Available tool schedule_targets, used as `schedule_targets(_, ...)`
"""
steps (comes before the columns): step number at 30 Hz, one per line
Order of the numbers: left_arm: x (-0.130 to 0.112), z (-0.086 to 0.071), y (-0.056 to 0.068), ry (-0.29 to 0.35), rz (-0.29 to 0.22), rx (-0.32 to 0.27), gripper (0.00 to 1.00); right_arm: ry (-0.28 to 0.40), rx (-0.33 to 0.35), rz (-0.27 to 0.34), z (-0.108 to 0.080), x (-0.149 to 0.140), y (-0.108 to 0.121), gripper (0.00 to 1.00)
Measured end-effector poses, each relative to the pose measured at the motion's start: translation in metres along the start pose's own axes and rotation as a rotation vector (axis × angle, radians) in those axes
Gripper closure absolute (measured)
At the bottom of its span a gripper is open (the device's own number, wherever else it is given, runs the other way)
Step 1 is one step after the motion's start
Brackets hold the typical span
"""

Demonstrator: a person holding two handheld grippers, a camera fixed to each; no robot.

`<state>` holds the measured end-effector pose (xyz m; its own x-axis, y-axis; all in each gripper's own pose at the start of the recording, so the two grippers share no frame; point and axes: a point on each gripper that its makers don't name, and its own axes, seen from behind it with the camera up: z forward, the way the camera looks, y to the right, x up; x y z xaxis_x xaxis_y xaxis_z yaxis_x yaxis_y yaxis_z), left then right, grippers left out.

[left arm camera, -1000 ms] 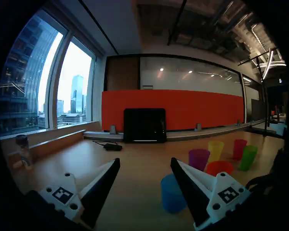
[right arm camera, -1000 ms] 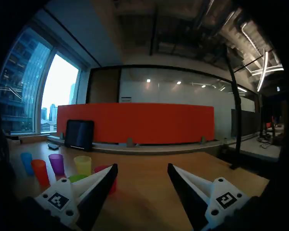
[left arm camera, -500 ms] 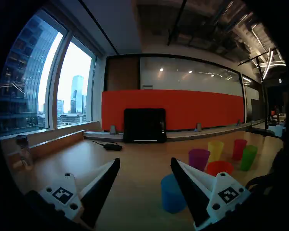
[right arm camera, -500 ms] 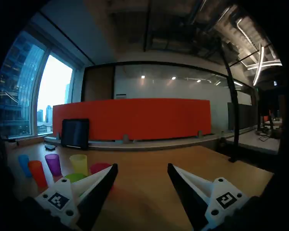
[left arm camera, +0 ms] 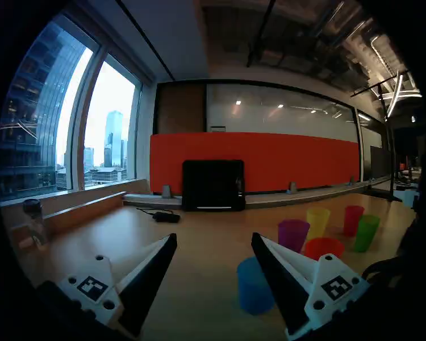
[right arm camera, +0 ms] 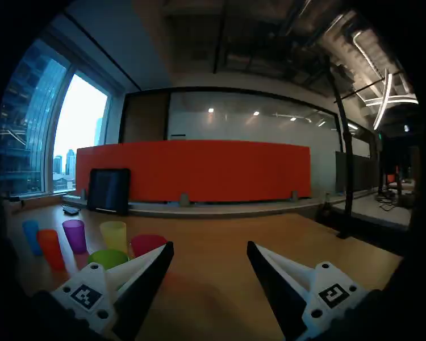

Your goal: Pour water

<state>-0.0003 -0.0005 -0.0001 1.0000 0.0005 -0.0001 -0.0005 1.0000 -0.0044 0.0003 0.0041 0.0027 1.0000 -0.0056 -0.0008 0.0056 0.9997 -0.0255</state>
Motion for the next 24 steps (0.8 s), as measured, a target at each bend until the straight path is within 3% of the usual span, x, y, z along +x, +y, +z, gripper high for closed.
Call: schedule_targets(24, 0.0001, 0.0001, 0.0003, 0.0, 0.0, 0.0, 0.02, 0.001, -0.004, 0.004, -0.0023, 0.0018, 0.0015, 0.0)
